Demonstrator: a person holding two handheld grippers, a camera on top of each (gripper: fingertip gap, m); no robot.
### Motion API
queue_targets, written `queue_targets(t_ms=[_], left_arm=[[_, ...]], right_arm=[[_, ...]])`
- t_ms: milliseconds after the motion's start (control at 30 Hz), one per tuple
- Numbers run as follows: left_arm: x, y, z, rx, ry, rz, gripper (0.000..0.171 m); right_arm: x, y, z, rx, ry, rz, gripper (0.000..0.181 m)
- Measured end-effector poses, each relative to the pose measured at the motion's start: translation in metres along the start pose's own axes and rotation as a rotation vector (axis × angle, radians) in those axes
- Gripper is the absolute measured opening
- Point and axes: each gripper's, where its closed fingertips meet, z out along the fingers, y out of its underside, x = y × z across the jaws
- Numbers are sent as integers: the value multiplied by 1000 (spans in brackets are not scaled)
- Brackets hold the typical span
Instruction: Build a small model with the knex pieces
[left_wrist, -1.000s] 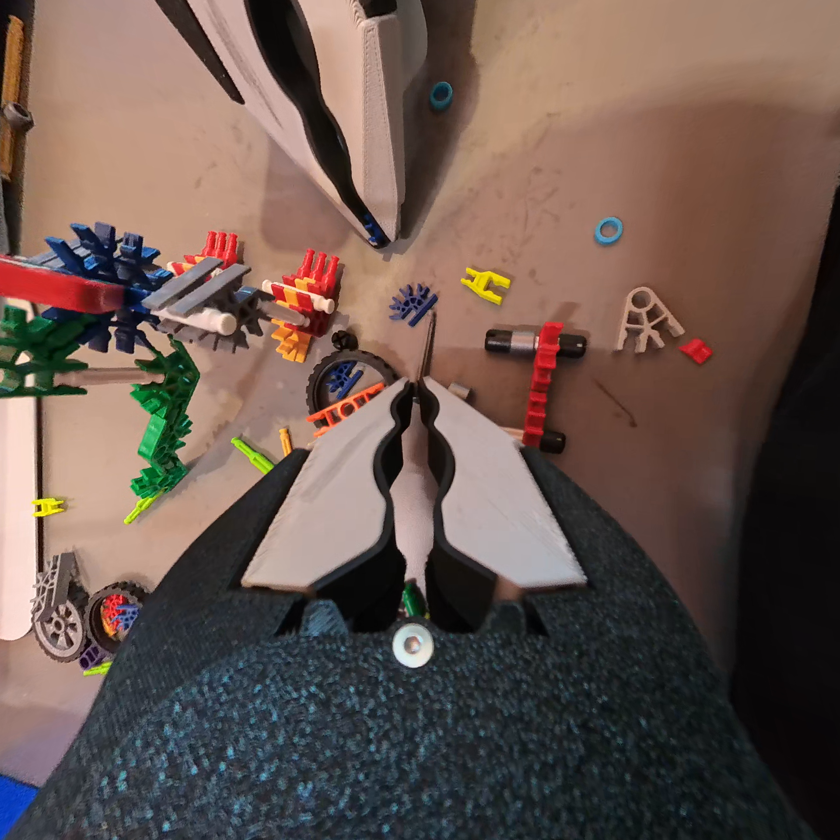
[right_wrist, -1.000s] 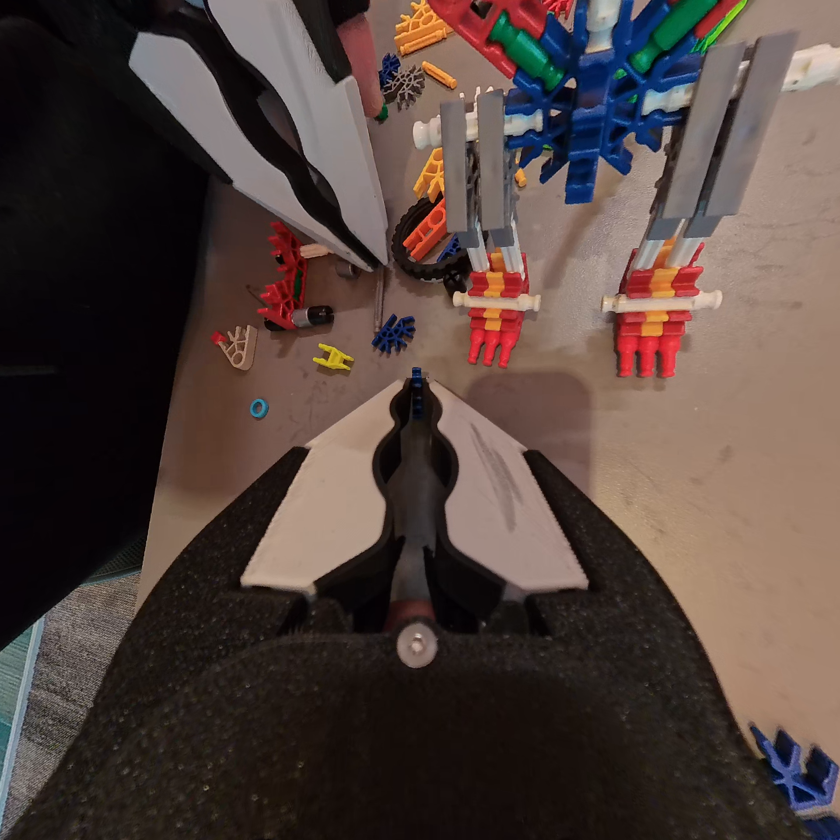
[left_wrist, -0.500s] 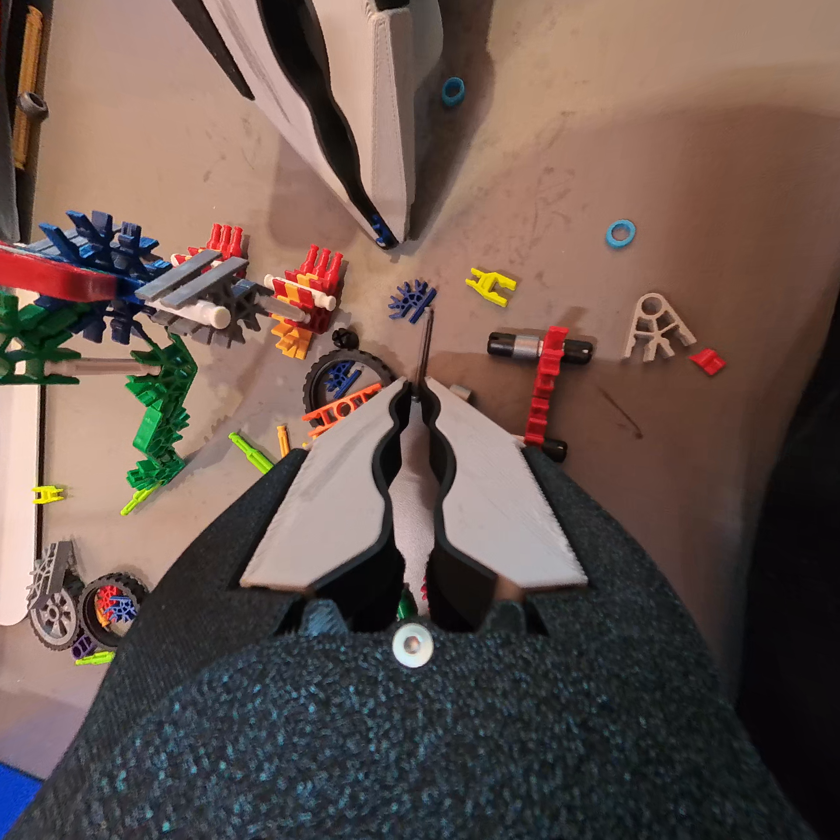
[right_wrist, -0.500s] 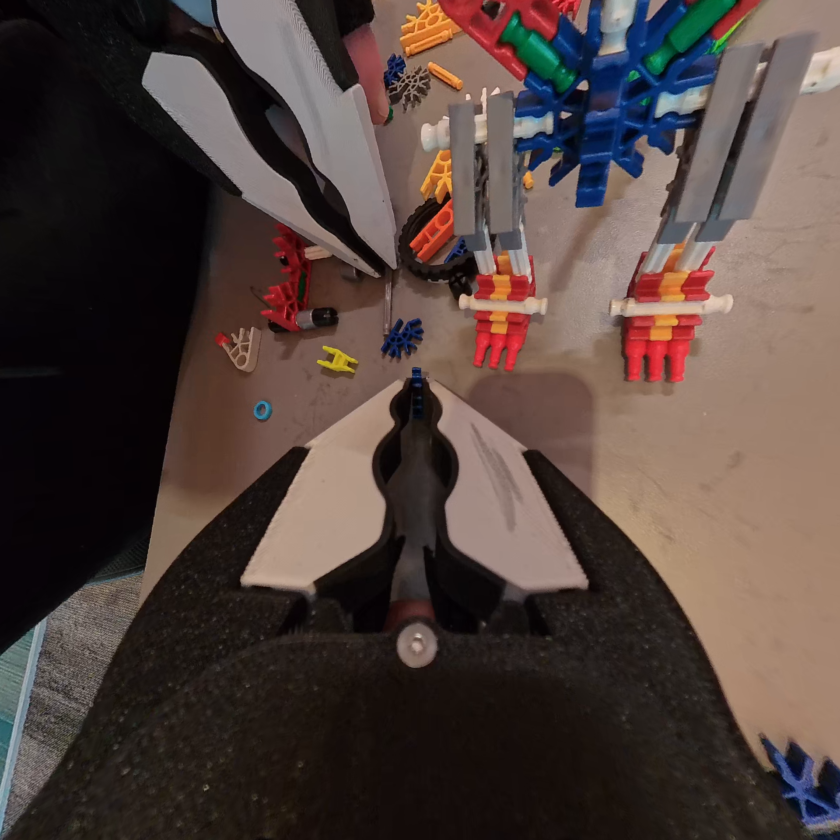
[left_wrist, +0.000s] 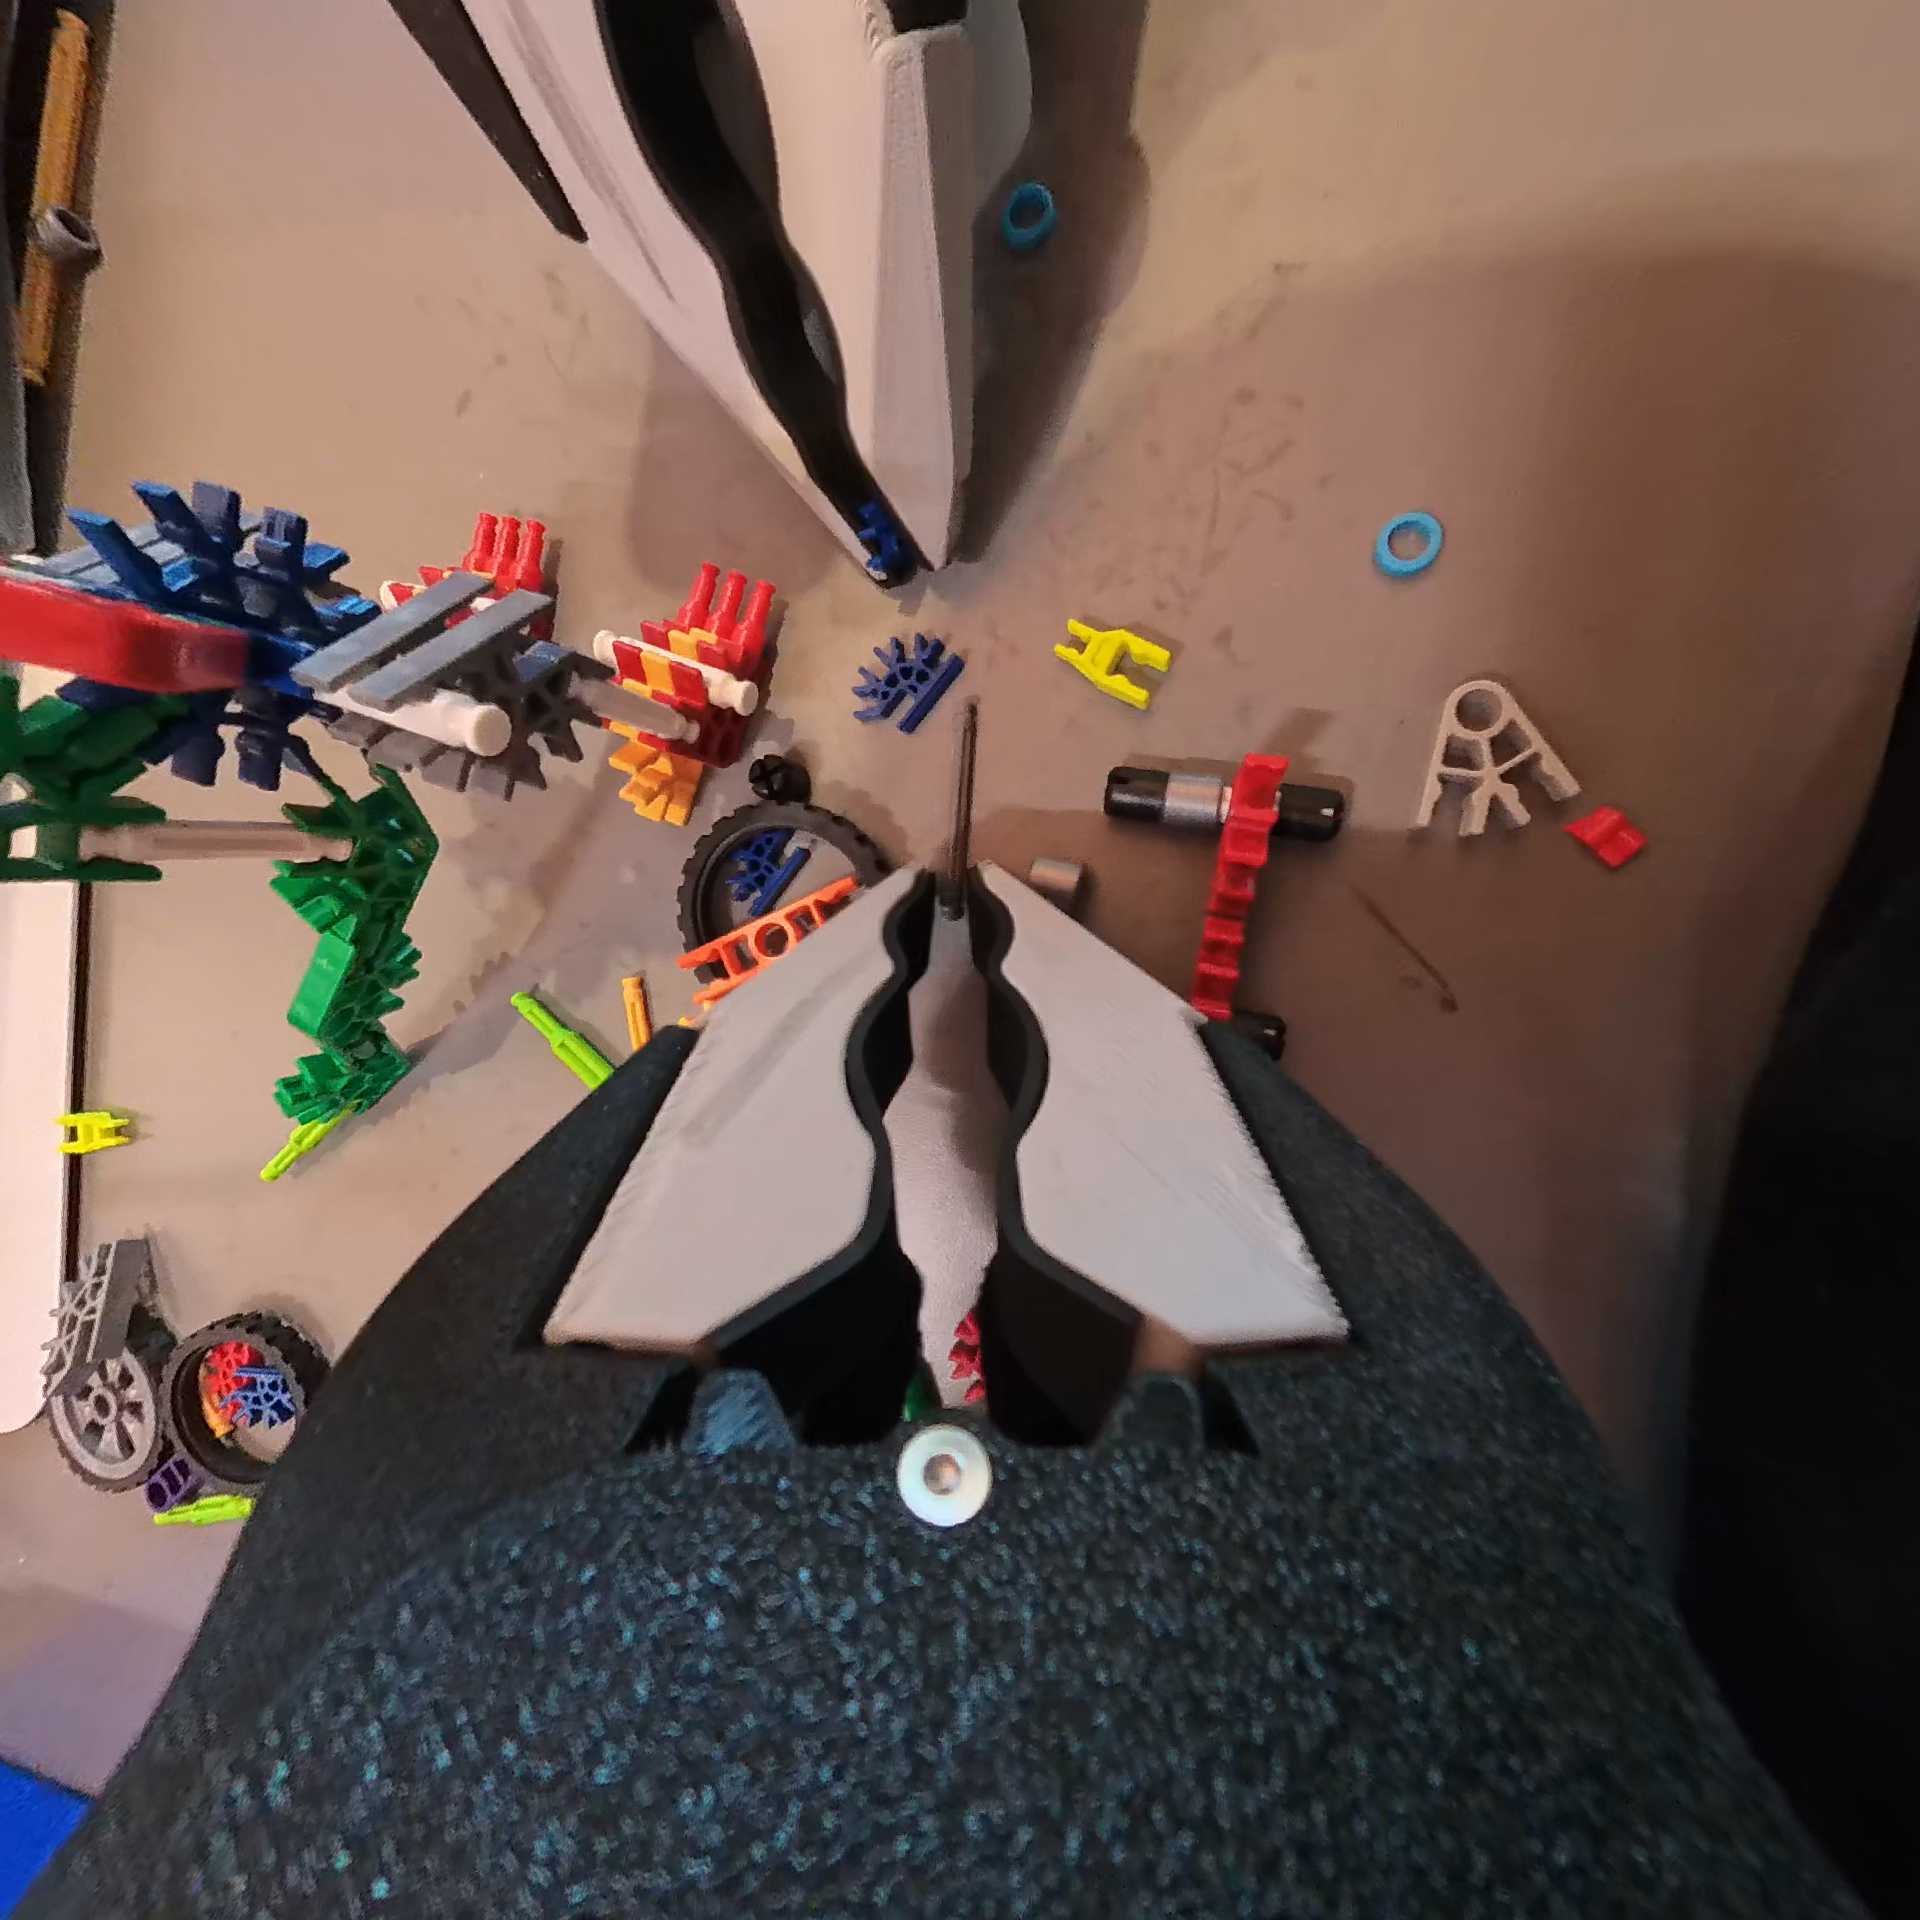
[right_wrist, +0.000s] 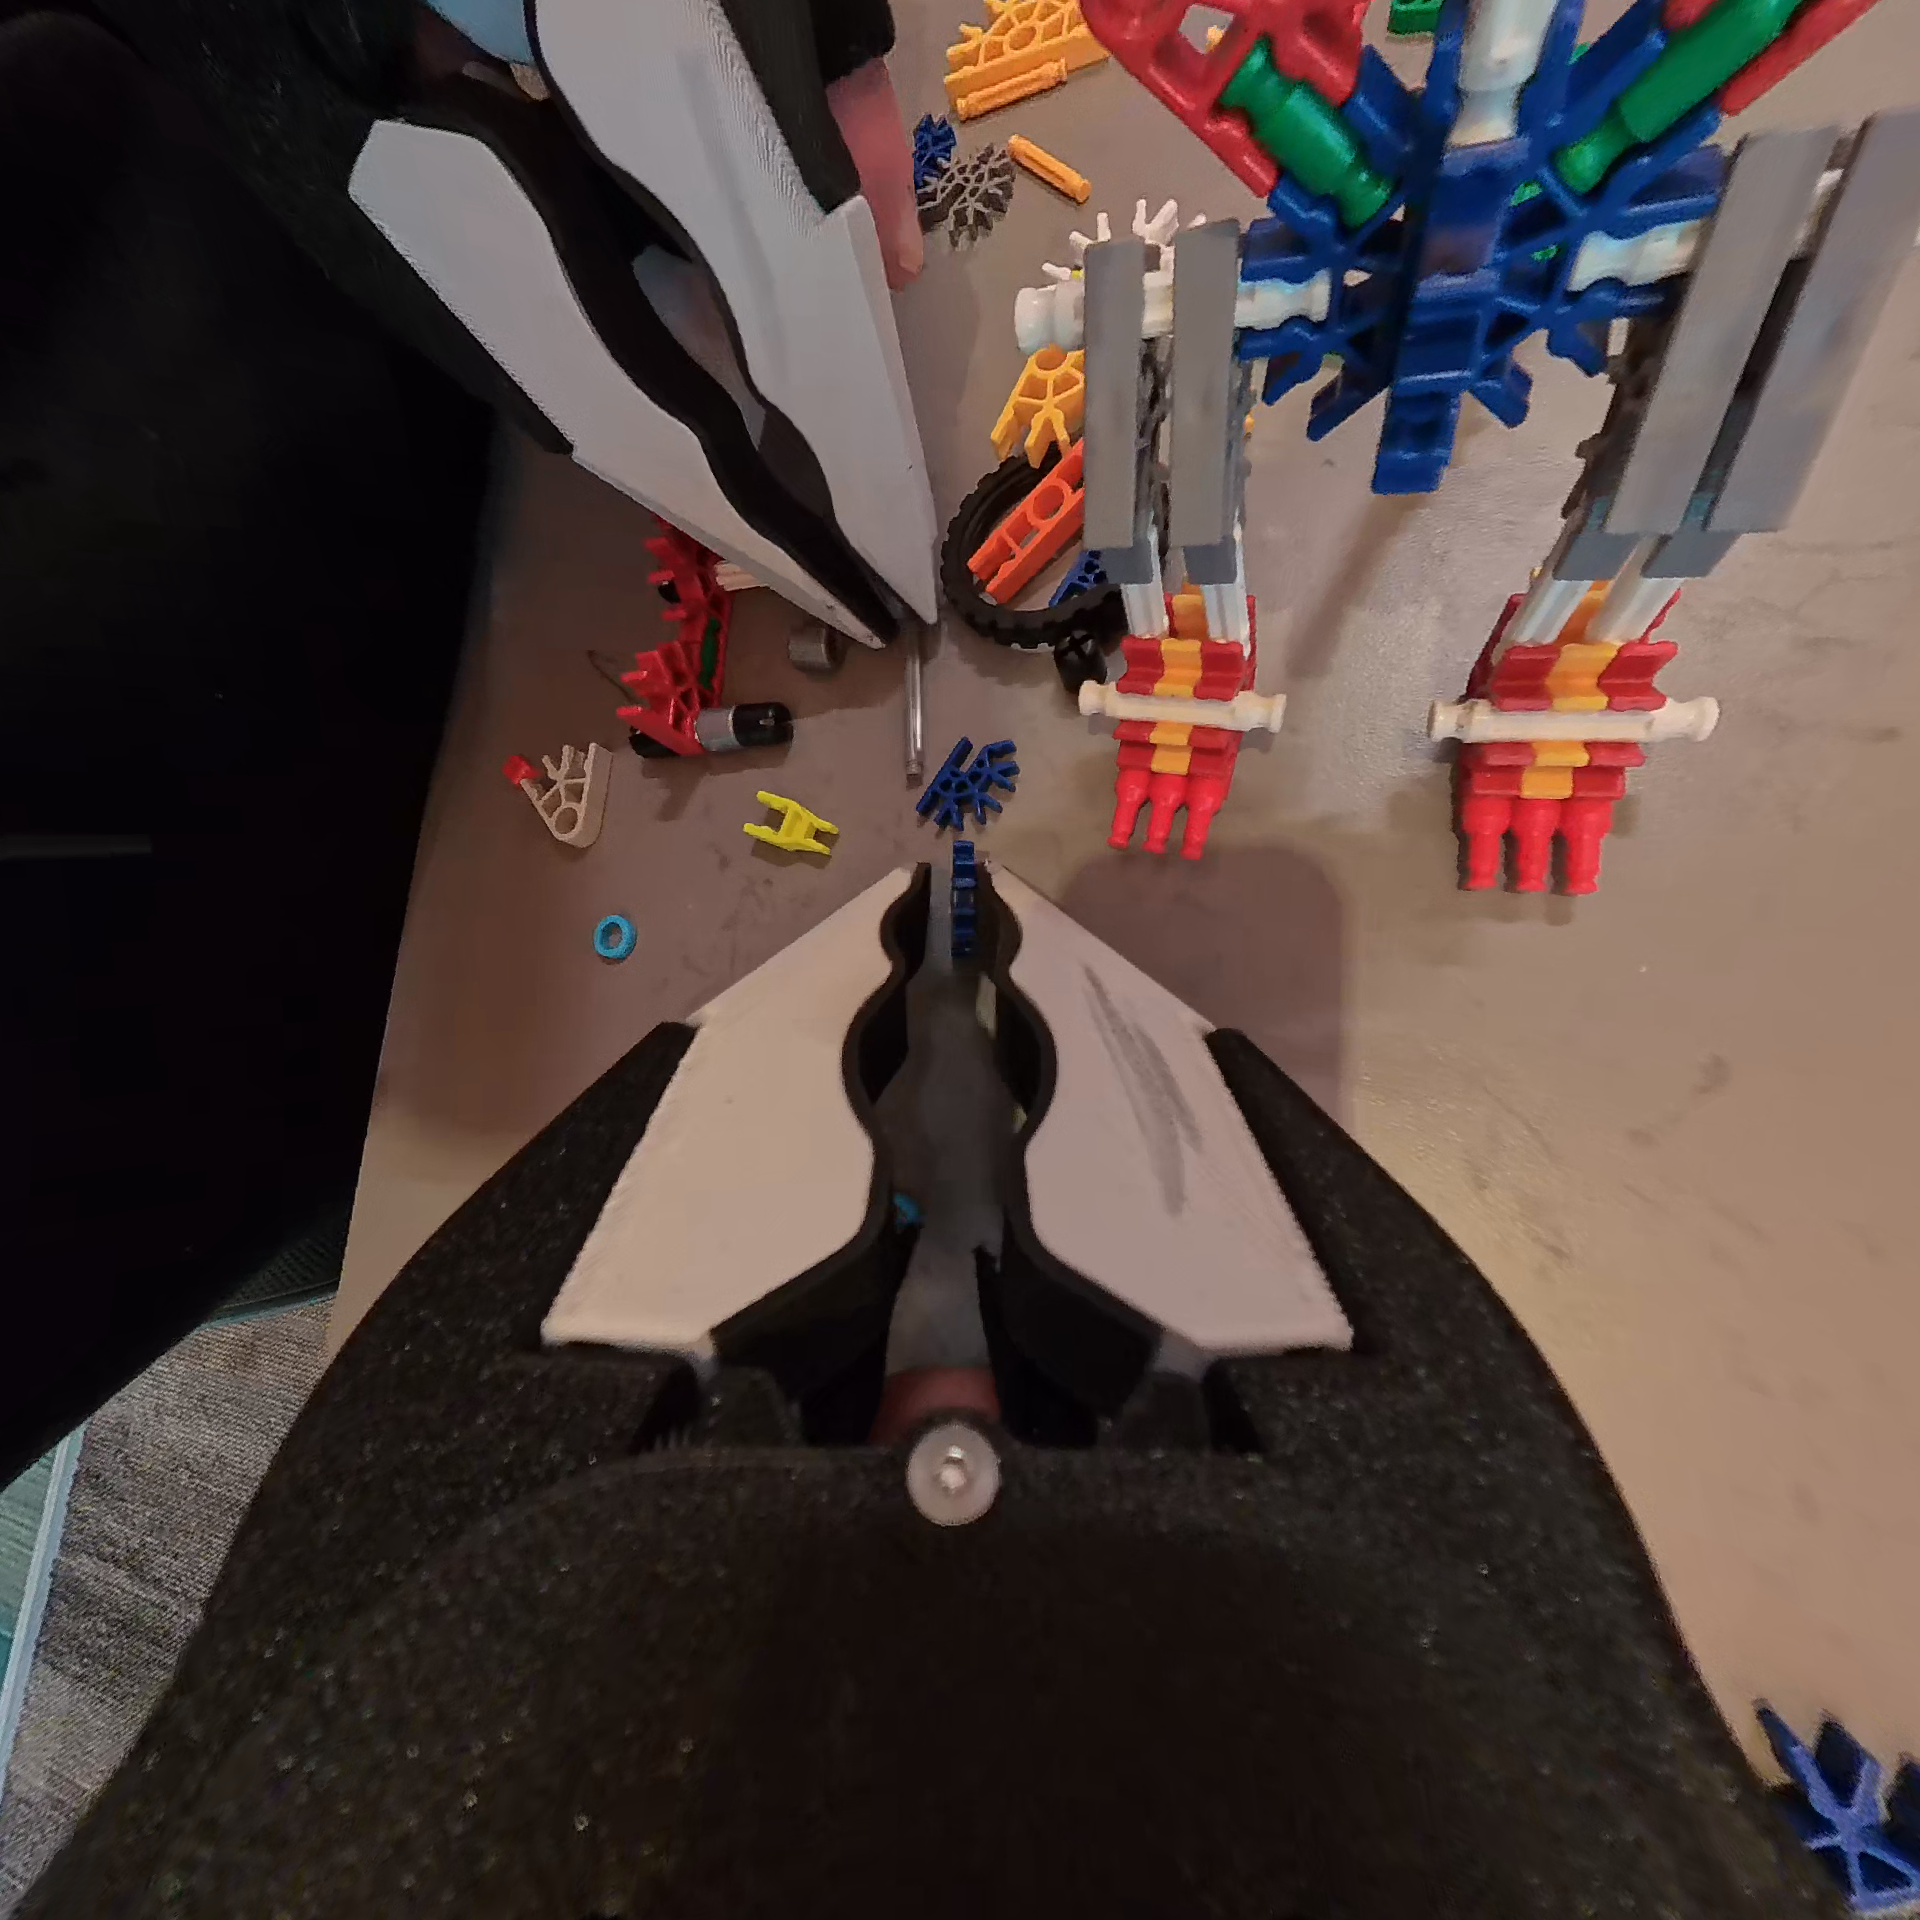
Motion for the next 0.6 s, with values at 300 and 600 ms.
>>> queue_targets(t_ms=[300, 600], left_arm=[[-2, -2, 1, 0, -3, 6, 11], [-1, -5, 3, 1, -4, 13, 8]], right_arm=[[-1, 2, -2, -20, 7, -26, 10], [4, 5, -6, -44, 39, -51, 9]])
